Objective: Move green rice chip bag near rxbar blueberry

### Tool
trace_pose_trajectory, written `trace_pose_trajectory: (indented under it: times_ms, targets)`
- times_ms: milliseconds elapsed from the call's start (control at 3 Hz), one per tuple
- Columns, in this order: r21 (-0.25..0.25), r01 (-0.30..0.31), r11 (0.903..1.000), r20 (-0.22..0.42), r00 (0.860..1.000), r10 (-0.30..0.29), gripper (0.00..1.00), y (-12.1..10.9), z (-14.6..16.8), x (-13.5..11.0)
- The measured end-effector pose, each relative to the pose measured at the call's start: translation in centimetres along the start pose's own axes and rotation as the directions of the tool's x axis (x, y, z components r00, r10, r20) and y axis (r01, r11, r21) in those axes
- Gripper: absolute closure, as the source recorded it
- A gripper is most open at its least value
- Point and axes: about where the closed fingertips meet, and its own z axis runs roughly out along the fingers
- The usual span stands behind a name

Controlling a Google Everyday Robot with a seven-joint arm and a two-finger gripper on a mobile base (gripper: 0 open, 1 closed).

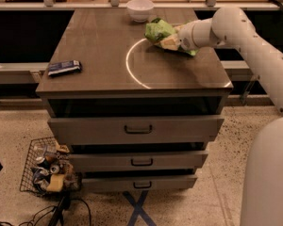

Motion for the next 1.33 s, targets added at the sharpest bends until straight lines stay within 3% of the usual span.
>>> trace_pose_trajectory:
  times_ms: [333, 667, 1000, 1333]
  targets:
    - [0.0, 0.0, 1.0, 0.0, 1.0, 0.0, 1.0, 0.0, 0.0, 0.0]
    - [0.0, 0.0, 1.0, 0.0, 1.0, 0.0, 1.0, 0.0, 0.0, 0.0]
    - [0.0, 0.043, 0.9991, -0.032, 0.999, -0.043, 1.0, 0.2, 0.4, -2.3]
    - [0.008, 0.123, 0.9924, -0.088, 0.989, -0.121, 1.0, 0.9, 0.3, -6.1]
